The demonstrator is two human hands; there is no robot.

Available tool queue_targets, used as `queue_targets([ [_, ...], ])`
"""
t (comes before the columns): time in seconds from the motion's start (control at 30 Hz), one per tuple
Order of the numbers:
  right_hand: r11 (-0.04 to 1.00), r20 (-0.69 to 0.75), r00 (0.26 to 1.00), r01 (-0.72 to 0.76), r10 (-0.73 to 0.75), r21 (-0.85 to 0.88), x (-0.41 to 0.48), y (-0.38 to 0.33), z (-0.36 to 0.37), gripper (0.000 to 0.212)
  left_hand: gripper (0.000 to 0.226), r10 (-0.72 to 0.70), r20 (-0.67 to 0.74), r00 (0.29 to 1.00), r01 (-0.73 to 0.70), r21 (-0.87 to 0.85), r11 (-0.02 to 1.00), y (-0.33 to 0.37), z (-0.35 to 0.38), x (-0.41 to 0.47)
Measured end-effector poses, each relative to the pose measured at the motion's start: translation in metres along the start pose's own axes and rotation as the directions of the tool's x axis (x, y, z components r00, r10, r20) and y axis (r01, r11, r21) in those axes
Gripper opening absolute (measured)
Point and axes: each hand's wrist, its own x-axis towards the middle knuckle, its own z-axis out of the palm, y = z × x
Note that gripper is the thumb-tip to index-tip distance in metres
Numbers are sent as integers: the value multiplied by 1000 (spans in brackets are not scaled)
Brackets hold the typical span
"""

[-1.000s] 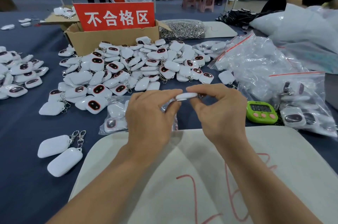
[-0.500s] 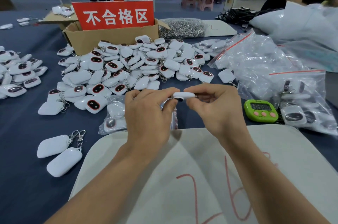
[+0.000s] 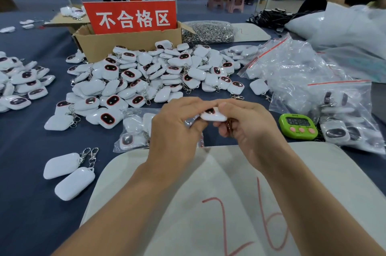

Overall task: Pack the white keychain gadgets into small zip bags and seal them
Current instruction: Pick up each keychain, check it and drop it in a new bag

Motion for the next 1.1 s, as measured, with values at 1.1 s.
queue_targets([
  [1.1, 929, -331, 938, -30, -100, -368, 8, 9, -6, 14, 25, -281, 117, 953, 134, 665, 734, 5, 9, -7],
])
